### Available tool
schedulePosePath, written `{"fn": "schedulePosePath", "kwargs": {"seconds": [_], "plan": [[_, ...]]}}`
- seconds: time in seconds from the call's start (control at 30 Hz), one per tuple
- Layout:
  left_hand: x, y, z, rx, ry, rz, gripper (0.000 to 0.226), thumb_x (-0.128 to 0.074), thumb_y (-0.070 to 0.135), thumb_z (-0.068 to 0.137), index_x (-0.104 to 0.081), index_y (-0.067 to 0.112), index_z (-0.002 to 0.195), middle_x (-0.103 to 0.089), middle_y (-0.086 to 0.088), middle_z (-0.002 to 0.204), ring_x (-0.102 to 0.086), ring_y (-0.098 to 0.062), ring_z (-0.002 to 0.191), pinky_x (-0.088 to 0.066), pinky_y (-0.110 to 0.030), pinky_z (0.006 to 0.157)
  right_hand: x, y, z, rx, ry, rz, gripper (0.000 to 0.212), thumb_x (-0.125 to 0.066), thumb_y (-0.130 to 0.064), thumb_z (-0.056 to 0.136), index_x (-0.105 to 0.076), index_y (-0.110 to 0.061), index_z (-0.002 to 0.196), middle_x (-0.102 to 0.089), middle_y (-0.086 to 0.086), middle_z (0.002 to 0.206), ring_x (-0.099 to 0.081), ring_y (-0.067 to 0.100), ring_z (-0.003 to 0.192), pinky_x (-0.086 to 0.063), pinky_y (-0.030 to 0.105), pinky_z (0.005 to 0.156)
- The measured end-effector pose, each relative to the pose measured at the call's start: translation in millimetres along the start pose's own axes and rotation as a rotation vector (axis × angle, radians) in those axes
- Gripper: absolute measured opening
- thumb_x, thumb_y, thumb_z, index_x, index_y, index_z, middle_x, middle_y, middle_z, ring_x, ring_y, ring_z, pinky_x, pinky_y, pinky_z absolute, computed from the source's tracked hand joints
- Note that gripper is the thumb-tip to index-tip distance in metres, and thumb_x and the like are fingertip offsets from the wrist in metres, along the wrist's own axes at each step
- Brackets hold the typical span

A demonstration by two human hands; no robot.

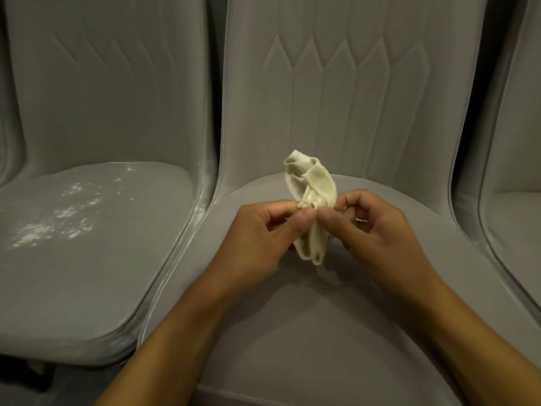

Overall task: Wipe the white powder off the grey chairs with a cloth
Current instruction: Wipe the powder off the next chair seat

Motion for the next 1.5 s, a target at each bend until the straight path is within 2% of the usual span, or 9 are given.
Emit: {"fn": "schedulePosePath", "kwargs": {"seconds": [0.2,0.37,0.57,0.93,1.07,1.2,1.27,1.37,1.5], "plan": [[6.6,-7.5,3.6,0.087,0.132,-0.046,0.021,-0.055,0.018,0.103,-0.074,0.010,0.098,-0.077,-0.006,0.092,-0.075,-0.022,0.088,-0.062,-0.047,0.084,-3.4,-2.4,-2.6,0.070,-0.010,0.004,0.014,-0.062,-0.030,0.096,-0.071,-0.020,0.098,-0.072,-0.001,0.082,-0.068,0.016,0.074,-0.056,0.033,0.065],[4.4,-3.3,1.3,0.050,0.058,-0.076,0.052,-0.071,0.062,0.081,-0.070,0.018,0.109,-0.077,-0.001,0.102,-0.075,-0.020,0.094,-0.062,-0.044,0.085,-9.9,-11.0,-4.2,0.215,-0.151,-0.209,0.022,-0.056,-0.034,0.101,-0.072,-0.027,0.114,-0.070,-0.005,0.092,-0.066,0.021,0.084,-0.055,0.034,0.073],[4.3,-4.3,-0.1,0.026,0.086,-0.076,0.017,-0.067,0.024,0.097,-0.072,0.017,0.111,-0.077,-0.003,0.103,-0.075,-0.021,0.097,-0.060,-0.050,0.087,3.2,-4.1,-0.6,0.142,0.104,-0.186,0.035,-0.075,-0.036,0.084,-0.056,-0.030,0.113,-0.055,-0.007,0.087,-0.054,0.008,0.073,-0.050,0.024,0.062],[3.3,-8.8,3.0,0.283,0.170,-0.504,0.025,-0.050,0.006,0.100,-0.064,0.014,0.119,-0.076,-0.004,0.111,-0.074,-0.024,0.102,-0.060,-0.044,0.089,5.8,22.8,4.0,-0.388,0.050,0.681,0.032,-0.057,-0.015,0.093,-0.059,0.006,0.116,-0.068,0.024,0.120,-0.066,0.039,0.112,-0.053,0.051,0.097],[-5.4,-8.5,4.3,0.220,0.075,-0.234,0.024,-0.058,0.006,0.100,-0.062,0.020,0.119,-0.076,-0.001,0.110,-0.074,-0.018,0.101,-0.061,-0.045,0.088,-6.9,19.4,-4.5,-0.467,-0.160,0.750,0.038,-0.065,-0.018,0.092,-0.061,-0.004,0.127,-0.070,0.018,0.120,-0.068,0.032,0.112,-0.056,0.045,0.094],[7.0,-17.5,12.0,0.151,0.212,0.108,0.020,-0.069,0.018,0.093,-0.055,0.028,0.104,-0.073,0.005,0.103,-0.070,-0.002,0.086,-0.057,-0.026,0.079,14.3,25.8,4.6,-0.502,0.036,0.662,0.027,-0.056,-0.013,0.099,-0.064,0.000,0.121,-0.074,0.017,0.109,-0.072,0.028,0.102,-0.058,0.043,0.091],[11.4,-24.0,10.1,0.146,0.194,0.347,0.020,-0.068,0.027,0.092,-0.054,0.032,0.105,-0.066,0.012,0.109,-0.063,-0.002,0.098,-0.052,-0.025,0.088,47.3,22.5,14.6,-0.393,0.262,0.502,0.020,-0.054,-0.014,0.101,-0.065,-0.006,0.115,-0.077,0.007,0.096,-0.074,0.021,0.090,-0.062,0.039,0.078],[11.2,-26.6,5.6,0.099,0.116,0.606,0.018,-0.063,0.035,0.092,-0.054,0.038,0.108,-0.058,0.020,0.112,-0.053,-0.008,0.111,-0.046,-0.038,0.101,104.1,8.0,30.3,-0.163,0.474,-0.464,0.018,-0.059,-0.029,0.099,-0.051,-0.020,0.112,-0.064,-0.007,0.089,-0.067,0.029,0.089,-0.056,0.040,0.070],[5.5,-28.3,5.3,0.095,0.056,0.773,0.018,-0.059,0.040,0.093,-0.052,0.041,0.110,-0.054,0.019,0.115,-0.048,-0.009,0.113,-0.037,-0.033,0.103,86.1,43.8,53.0,-0.283,-0.093,-1.160,0.044,-0.057,-0.061,0.089,-0.059,-0.026,0.115,-0.061,-0.001,0.115,-0.060,0.033,0.109,-0.046,0.036,0.082]]}}
Point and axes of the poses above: each hand's wrist, its own z-axis towards the middle knuckle, its own x-axis out of the back of the hand, y = z × x, the point moved 6 cm from there along z, towards the middle knuckle
